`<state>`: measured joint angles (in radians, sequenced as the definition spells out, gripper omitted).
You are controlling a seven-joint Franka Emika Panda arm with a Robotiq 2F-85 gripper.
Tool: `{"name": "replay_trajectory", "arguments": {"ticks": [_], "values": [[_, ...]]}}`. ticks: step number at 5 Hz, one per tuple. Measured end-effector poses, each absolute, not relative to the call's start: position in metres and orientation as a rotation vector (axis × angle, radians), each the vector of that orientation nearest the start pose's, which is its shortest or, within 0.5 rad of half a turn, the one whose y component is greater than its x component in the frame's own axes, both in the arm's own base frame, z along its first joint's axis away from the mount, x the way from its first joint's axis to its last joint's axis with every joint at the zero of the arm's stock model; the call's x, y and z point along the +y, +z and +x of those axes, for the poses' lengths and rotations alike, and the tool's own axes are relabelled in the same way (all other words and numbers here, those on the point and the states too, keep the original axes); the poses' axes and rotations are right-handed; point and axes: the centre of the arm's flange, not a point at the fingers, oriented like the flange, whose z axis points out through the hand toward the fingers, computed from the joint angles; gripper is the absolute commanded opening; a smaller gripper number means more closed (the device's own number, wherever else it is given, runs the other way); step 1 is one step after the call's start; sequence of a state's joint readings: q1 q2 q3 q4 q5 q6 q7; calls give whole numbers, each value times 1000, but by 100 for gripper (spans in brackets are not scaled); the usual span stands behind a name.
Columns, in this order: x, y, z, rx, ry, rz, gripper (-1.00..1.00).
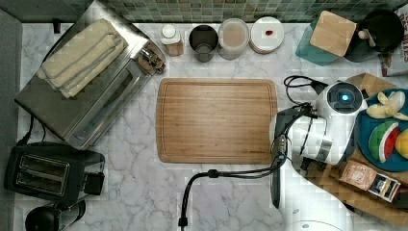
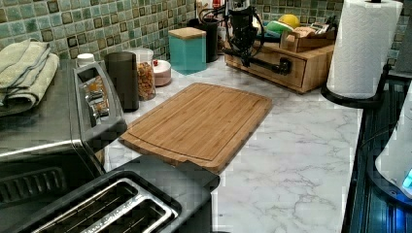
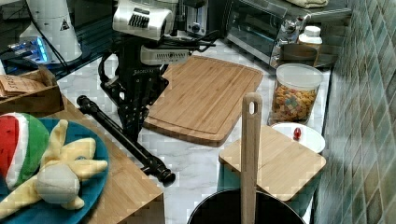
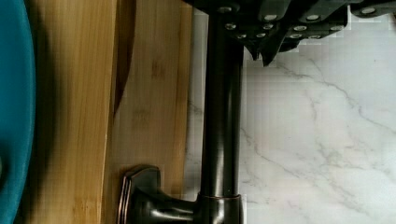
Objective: Close the drawer.
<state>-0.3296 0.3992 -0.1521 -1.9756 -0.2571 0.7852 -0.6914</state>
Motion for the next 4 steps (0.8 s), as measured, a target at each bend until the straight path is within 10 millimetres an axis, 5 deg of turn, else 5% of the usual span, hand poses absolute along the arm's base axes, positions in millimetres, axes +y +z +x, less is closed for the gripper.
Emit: {"name": "replay_trajectory", "arguments": {"ticks": [4], "values": [[-281, 267, 542, 632, 114, -3314, -100]]}}
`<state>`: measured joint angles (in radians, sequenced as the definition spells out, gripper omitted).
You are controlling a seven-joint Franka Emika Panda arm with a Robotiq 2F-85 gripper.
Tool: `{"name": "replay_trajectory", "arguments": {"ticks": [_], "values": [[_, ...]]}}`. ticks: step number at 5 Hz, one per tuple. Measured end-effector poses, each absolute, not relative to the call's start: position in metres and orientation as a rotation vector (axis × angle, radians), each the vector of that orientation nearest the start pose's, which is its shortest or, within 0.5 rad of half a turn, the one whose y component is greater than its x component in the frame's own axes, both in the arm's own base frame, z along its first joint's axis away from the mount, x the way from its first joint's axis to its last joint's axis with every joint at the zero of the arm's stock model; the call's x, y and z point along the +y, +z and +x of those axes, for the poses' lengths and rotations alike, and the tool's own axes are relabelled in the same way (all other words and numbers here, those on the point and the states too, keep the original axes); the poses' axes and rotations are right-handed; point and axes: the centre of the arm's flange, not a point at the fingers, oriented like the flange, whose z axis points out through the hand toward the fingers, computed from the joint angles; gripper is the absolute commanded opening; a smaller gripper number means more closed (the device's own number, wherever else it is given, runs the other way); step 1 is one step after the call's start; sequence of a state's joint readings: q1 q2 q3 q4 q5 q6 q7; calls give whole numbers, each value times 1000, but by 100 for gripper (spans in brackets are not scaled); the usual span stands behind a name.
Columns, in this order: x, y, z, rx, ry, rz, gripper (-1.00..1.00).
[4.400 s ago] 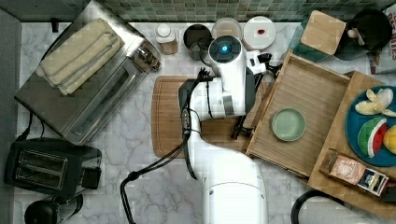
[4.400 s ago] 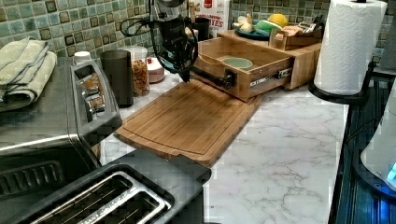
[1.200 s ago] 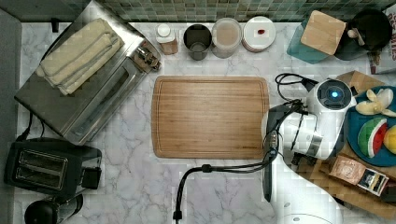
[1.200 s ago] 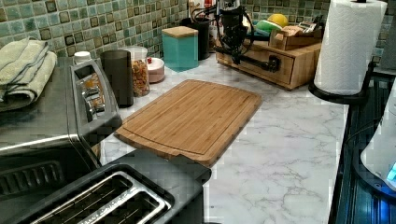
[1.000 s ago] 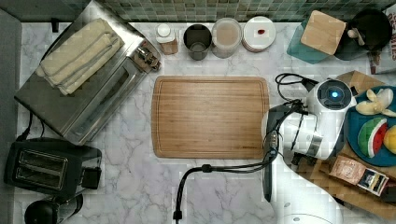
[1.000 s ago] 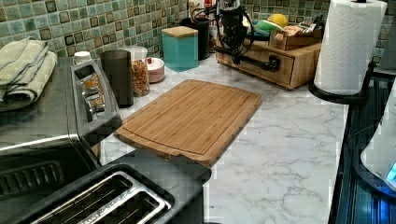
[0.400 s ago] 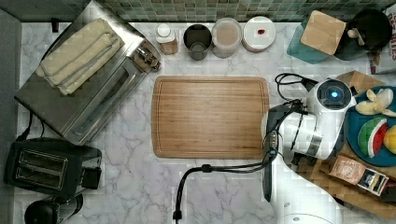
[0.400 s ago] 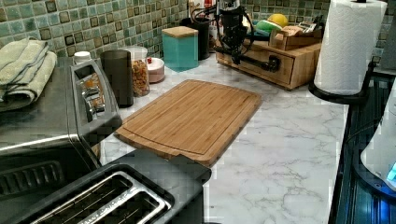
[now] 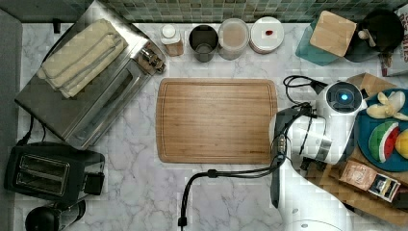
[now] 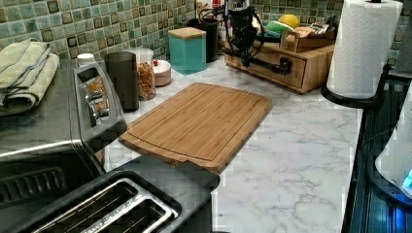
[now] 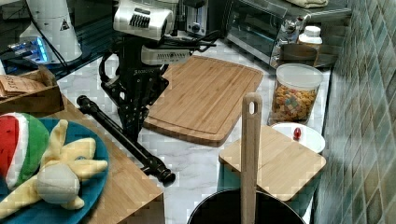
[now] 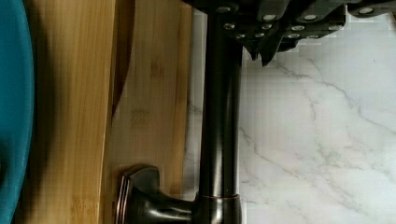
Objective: Close the drawer.
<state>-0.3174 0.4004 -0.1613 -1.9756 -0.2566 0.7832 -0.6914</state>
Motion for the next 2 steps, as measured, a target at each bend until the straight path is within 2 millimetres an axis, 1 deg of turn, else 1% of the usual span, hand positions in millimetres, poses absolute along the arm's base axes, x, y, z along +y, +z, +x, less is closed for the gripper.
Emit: {"name": "replay_trajectory", "arguments": {"ticks": [2], "values": [[-280, 266, 543, 628, 120, -3323, -100]]}}
